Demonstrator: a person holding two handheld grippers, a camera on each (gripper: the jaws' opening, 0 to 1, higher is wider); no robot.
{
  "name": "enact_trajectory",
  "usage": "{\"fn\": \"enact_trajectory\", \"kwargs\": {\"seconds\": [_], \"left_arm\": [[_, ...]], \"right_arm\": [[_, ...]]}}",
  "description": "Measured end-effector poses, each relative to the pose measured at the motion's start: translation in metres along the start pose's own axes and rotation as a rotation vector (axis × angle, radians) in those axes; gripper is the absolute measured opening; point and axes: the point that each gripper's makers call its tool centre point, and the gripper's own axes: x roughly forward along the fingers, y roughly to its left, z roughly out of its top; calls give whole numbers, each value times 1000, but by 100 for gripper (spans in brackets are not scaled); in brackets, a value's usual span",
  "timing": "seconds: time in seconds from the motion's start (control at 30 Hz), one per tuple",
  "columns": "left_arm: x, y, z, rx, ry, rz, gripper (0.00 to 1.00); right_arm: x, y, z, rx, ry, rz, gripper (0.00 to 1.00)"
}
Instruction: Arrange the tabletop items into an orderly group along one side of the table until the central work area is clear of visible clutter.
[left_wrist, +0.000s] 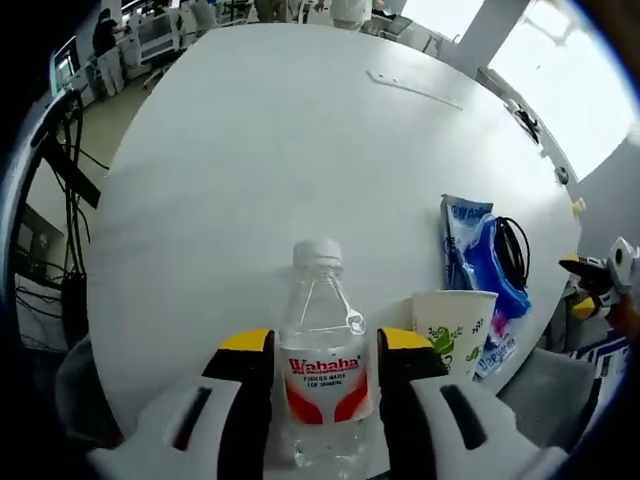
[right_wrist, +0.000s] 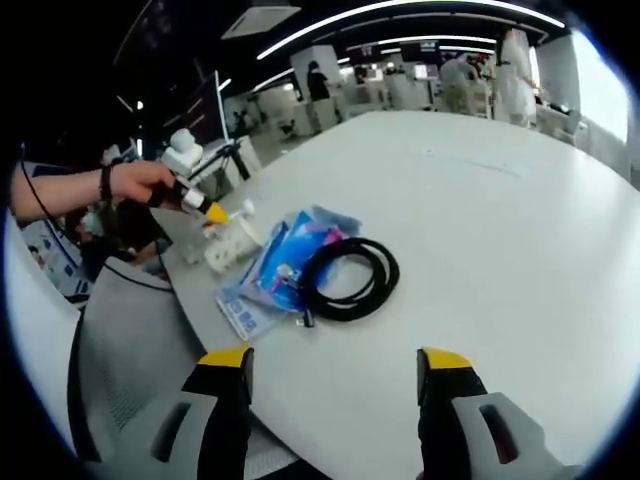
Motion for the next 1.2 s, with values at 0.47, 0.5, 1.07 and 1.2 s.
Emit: {"fn": "enact_trajectory", "kwargs": {"seconds": [0.47, 0.5, 1.07, 1.2], "left_arm": [[10, -3, -14, -4, 40, 8, 44], [11, -4, -16, 0, 43, 7, 42], [7, -5, -13, -35, 11, 3, 39], [5, -5, -11, -44, -5, -1, 38]], "right_arm": [[-6, -4, -3, 6, -1, -13, 67], [-6, -4, -3, 7, -1, -14, 67], [-7, -3, -5, 13, -4, -18, 67], [-6, -2, -5, 16, -6, -16, 67]]}}
